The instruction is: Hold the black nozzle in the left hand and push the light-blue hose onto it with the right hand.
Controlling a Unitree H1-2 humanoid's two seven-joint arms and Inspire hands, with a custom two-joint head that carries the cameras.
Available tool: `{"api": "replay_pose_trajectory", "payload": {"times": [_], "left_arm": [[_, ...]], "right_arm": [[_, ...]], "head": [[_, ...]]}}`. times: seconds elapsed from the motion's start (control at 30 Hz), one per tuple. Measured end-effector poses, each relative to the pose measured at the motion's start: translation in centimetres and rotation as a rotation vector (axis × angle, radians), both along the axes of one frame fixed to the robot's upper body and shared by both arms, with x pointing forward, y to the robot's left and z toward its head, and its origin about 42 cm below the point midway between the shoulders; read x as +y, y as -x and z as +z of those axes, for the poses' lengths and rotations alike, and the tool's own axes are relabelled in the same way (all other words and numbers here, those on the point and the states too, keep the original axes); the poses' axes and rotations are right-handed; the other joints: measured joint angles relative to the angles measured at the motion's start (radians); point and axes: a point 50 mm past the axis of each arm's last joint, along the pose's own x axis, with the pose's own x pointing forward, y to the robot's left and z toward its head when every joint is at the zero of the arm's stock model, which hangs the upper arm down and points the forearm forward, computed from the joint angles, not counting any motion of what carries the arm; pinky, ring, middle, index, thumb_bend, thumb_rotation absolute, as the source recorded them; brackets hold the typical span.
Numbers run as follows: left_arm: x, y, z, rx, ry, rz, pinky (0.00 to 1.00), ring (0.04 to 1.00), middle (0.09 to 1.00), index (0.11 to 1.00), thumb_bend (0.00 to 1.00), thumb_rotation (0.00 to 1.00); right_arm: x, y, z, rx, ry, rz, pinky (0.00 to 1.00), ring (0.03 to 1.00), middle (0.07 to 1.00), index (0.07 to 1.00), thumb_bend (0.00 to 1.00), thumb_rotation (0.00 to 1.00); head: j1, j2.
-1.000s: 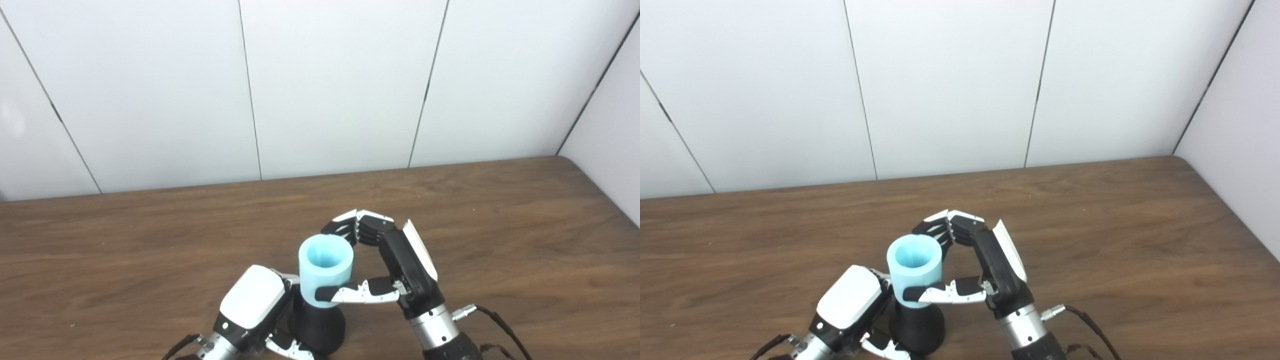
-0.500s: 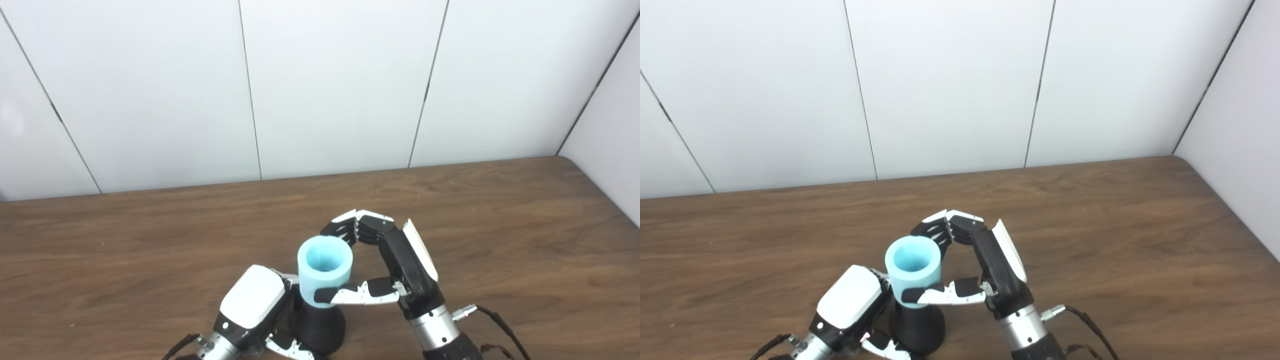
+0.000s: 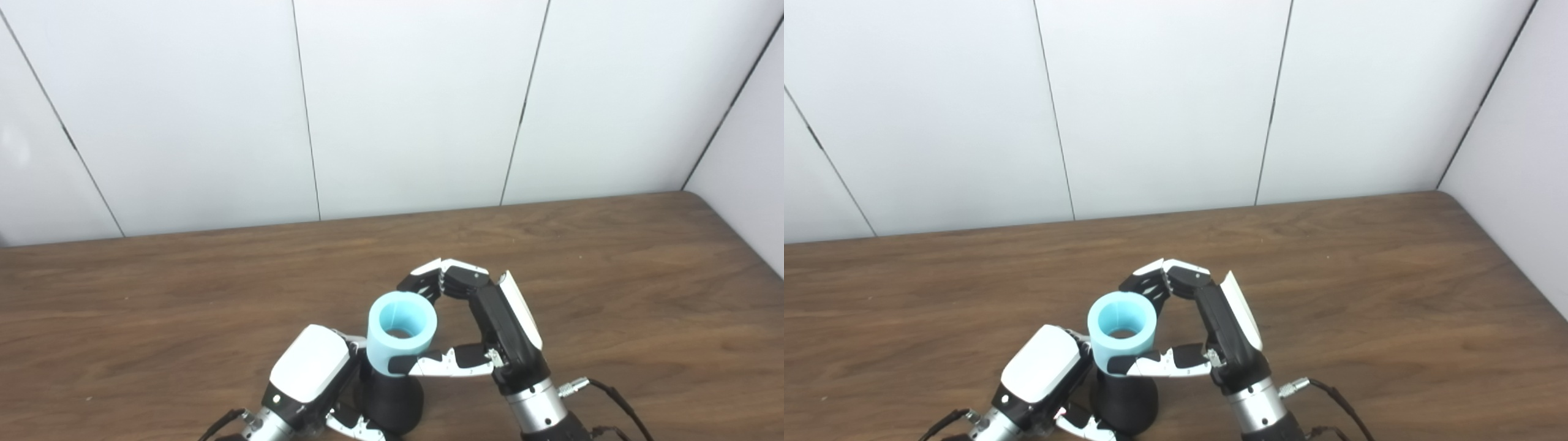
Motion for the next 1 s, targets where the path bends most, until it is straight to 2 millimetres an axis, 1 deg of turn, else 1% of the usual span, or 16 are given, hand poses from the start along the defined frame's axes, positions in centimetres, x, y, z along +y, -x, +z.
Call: {"api": "replay_pose_trajectory", "payload": {"times": [0.33, 0.57, 0.8, 1.0], "left_arm": [[0.0, 0.0, -0.01, 0.0, -0.002, 0.0, 0.13, 0.171, 0.471, 0.48, 0.52, 0.0], [0.0, 0.01, -0.01, -0.002, -0.003, 0.0, 0.13, 0.167, 0.471, 0.48, 0.53, 0.0], [0.01, 0.04, 0.01, 0.001, -0.001, 0.001, 0.13, 0.168, 0.471, 0.48, 0.53, 0.0], [0.02, 0.15, 0.04, 0.003, -0.001, 0.006, 0.13, 0.167, 0.471, 0.48, 0.52, 0.0]], "right_arm": [[0.07, -0.01, -0.03, -0.002, -0.003, 0.0, 0.3, 0.416, 0.49, 0.507, 0.52, 0.0], [0.12, 0.03, -0.1, 0.003, -0.002, 0.003, 0.28, 0.4, 0.491, 0.52, 0.51, 0.0], [0.21, 0.08, -0.15, 0.001, 0.032, -0.006, 0.27, 0.388, 0.487, 0.532, 0.51, 0.0], [0.28, 0.17, -0.01, -0.011, 0.069, -0.022, 0.29, 0.393, 0.486, 0.531, 0.51, 0.0]], "head": [[0.002, -0.002], [0.005, 0.005], [0.005, 0.005], [0.008, 0.011]]}}
